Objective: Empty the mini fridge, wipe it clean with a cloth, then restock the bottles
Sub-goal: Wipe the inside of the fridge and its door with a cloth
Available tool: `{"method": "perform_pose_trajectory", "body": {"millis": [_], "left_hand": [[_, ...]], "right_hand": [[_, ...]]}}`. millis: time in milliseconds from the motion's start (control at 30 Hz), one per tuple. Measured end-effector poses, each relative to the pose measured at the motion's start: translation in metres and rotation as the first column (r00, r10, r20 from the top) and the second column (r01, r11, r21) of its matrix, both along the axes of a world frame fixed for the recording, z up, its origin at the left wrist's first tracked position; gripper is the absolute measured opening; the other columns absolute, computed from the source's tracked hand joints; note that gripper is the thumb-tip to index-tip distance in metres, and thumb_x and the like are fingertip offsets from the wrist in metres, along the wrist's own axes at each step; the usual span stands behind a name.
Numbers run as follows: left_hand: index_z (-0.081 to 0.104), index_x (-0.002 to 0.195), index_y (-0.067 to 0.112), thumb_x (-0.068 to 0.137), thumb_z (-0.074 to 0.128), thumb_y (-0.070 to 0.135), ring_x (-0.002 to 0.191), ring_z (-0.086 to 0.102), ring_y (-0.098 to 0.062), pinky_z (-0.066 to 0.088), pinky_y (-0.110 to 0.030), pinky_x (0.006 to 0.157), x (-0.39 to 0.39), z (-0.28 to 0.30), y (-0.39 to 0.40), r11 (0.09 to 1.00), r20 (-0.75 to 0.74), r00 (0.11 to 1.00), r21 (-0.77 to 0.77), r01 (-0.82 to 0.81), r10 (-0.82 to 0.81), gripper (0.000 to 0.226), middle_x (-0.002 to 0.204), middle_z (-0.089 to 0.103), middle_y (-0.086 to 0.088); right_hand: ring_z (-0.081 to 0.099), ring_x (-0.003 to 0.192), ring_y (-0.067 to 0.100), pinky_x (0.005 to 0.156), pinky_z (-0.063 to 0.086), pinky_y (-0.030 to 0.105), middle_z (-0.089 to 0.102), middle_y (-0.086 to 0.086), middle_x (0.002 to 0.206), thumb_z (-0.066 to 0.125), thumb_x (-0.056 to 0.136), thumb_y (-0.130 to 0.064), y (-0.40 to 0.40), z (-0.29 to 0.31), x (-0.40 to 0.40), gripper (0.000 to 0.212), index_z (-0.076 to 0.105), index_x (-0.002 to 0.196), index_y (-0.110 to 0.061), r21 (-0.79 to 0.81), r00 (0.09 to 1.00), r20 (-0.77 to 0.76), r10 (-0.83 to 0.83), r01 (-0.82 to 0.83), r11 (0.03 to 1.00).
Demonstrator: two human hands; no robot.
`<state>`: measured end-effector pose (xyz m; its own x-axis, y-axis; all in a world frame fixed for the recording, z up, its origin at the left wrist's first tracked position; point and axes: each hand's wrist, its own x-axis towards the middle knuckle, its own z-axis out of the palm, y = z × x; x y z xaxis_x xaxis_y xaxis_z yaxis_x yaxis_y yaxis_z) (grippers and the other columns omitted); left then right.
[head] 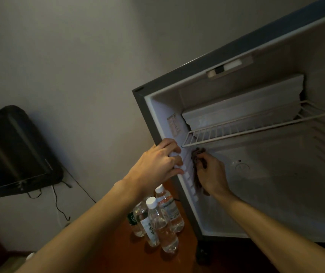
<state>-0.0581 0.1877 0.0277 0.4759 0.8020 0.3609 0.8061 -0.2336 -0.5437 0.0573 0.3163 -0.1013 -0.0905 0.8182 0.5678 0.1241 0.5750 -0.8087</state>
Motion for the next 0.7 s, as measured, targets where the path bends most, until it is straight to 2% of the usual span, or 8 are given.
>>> {"method": "perform_pose_trajectory", "body": {"millis": [133,233,300,433,533,633,700], "left_hand": [[0.073,0.108,0.023,0.094,0.063,0.045,0.134,0.042,-0.021,0.054,-0.042,0.092,0.006,0.003,-0.004,1.0,-0.008,1.0,-0.003,-0.024,0.024,0.028,0.133,0.056,-0.002],[0.072,0.115,0.022,0.095,0.064,0.042,0.14,0.039,-0.023,0.051,-0.046,0.099,0.007,0.008,-0.01,0.998,-0.041,0.997,-0.001,-0.059,0.059,0.029,0.141,0.053,-0.005],[0.074,0.113,0.021,0.092,0.069,0.038,0.141,0.042,-0.026,0.049,-0.049,0.102,0.006,0.012,-0.014,0.998,-0.082,0.996,0.042,-0.044,0.047,0.027,0.141,0.055,-0.008],[0.074,0.116,0.027,0.09,0.07,0.039,0.145,0.037,-0.027,0.037,-0.055,0.113,0.001,0.012,-0.019,0.994,-0.172,0.983,0.105,-0.042,0.06,0.029,0.144,0.055,-0.008],[0.071,0.119,0.028,0.091,0.069,0.043,0.147,0.033,-0.027,0.032,-0.057,0.116,-0.003,0.009,-0.016,0.993,-0.18,0.981,0.106,-0.055,0.074,0.033,0.144,0.054,-0.008],[0.071,0.118,0.027,0.092,0.067,0.046,0.146,0.032,-0.027,0.034,-0.056,0.115,-0.005,0.006,-0.011,0.994,-0.157,0.986,0.107,-0.036,0.052,0.033,0.141,0.055,-0.007],[0.072,0.117,0.026,0.093,0.066,0.048,0.145,0.034,-0.027,0.04,-0.058,0.108,-0.008,0.005,-0.007,0.995,-0.13,0.991,0.098,-0.015,0.028,0.033,0.139,0.057,-0.007]], "right_hand": [[0.059,0.084,0.01,0.074,0.043,0.019,0.068,0.001,0.098,0.052,0.098,-0.01,-0.028,-0.001,0.007,0.019,0.069,0.103,-0.018,0.003,0.999,-0.016,0.041,-0.041,0.999],[0.054,0.077,0.004,0.064,0.037,0.006,0.059,-0.009,0.088,0.051,0.099,-0.013,-0.051,-0.001,0.013,0.017,0.065,0.098,-0.023,-0.026,0.998,-0.007,0.06,-0.06,0.998],[0.053,0.077,0.001,0.064,0.037,0.003,0.056,-0.012,0.087,0.053,0.098,-0.012,-0.063,-0.004,0.016,0.016,0.065,0.096,-0.023,0.03,0.998,-0.018,0.059,-0.059,0.998],[0.054,0.078,0.0,0.068,0.04,0.006,0.059,-0.011,0.089,0.054,0.097,-0.012,-0.068,-0.009,0.018,0.015,0.066,0.097,-0.021,0.074,0.996,-0.045,0.074,-0.07,0.995],[0.054,0.079,0.002,0.066,0.04,0.007,0.058,-0.01,0.09,0.053,0.098,-0.012,-0.058,-0.007,0.017,0.017,0.066,0.101,-0.022,0.051,0.997,-0.016,0.077,-0.076,0.996],[0.056,0.08,0.006,0.066,0.038,0.007,0.062,-0.006,0.092,0.052,0.098,-0.01,-0.041,-0.005,0.013,0.018,0.068,0.102,-0.019,0.029,0.997,-0.011,0.078,-0.078,0.997],[0.059,0.084,0.009,0.071,0.041,0.012,0.067,-0.001,0.096,0.054,0.096,-0.008,-0.027,-0.005,0.008,0.018,0.069,0.102,-0.016,0.062,0.998,-0.016,0.064,-0.063,0.996]]}}
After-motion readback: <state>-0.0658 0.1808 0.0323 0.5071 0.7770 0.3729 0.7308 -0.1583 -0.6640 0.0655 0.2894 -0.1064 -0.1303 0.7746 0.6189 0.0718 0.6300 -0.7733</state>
